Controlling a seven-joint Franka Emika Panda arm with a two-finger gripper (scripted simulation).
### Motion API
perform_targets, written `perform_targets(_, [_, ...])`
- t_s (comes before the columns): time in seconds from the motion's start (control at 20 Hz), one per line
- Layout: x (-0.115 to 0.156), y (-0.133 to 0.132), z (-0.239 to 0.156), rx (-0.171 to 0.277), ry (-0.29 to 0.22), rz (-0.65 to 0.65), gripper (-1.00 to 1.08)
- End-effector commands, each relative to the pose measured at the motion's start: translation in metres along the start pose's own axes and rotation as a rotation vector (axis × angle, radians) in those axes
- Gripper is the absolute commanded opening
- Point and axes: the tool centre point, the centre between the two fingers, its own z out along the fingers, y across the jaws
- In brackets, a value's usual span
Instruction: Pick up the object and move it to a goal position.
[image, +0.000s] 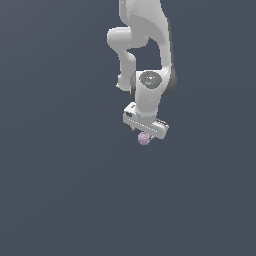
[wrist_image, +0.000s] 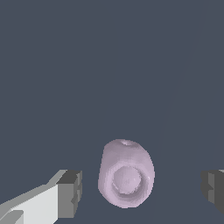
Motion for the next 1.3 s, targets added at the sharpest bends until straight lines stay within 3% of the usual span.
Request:
perform_targets(0.0, [-0.007, -0.001, 0.004, 0.000, 0.002, 0.046, 1.00])
perform_targets(0.5, [-0.023, -0.002, 0.013, 0.000, 0.005, 0.148, 1.00])
perform_targets(0.9, [-0.024, -0.002, 0.017, -0.001, 0.005, 0.153, 1.00])
perform_targets(1.25, [-0.025, -0.001, 0.046, -0.001, 0.006, 0.155, 1.00])
